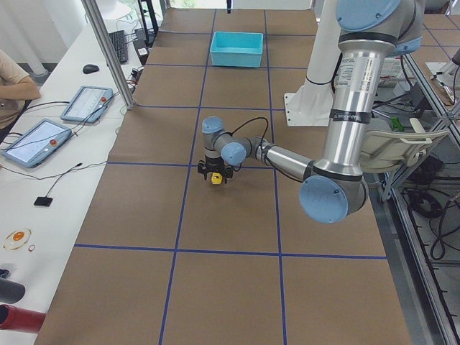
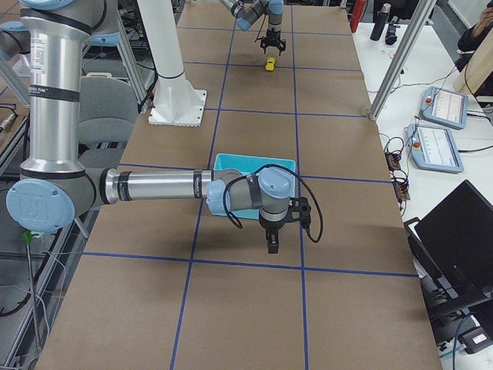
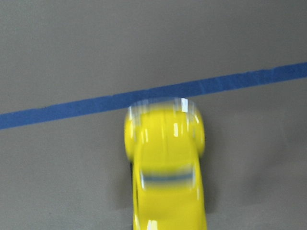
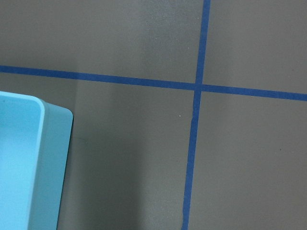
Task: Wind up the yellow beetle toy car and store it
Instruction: 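Open the left gripper and let the car roll toward the blue box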
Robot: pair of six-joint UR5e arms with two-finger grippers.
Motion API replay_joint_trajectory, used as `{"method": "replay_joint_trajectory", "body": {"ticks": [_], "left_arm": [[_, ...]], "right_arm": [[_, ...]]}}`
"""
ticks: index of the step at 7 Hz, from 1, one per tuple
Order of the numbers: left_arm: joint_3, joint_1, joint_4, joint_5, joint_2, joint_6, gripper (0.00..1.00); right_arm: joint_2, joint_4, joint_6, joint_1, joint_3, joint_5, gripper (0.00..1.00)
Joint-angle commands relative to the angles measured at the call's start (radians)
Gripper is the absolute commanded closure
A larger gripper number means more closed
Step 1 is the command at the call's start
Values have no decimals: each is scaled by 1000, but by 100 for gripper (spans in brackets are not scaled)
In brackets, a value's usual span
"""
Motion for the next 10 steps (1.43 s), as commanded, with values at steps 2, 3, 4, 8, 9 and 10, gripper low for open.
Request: {"method": "replay_joint_trajectory", "body": {"ticks": [2,3,4,8,9,10], "left_arm": [[0,-1,0,0,0,0,0],[0,-3,0,0,1,0,0],[0,-3,0,0,1,0,0],[0,-15,0,0,1,0,0],[0,-26,3,3,-2,-1,0],[0,-66,14,3,-8,-6,0]], "right_arm": [[0,0,0,-2,0,0,0],[0,0,0,-2,0,0,0],[0,0,0,-3,0,0,0],[2,0,0,-5,0,0,0],[3,0,0,-5,-2,-1,0],[5,0,0,-5,-2,-3,0]]}}
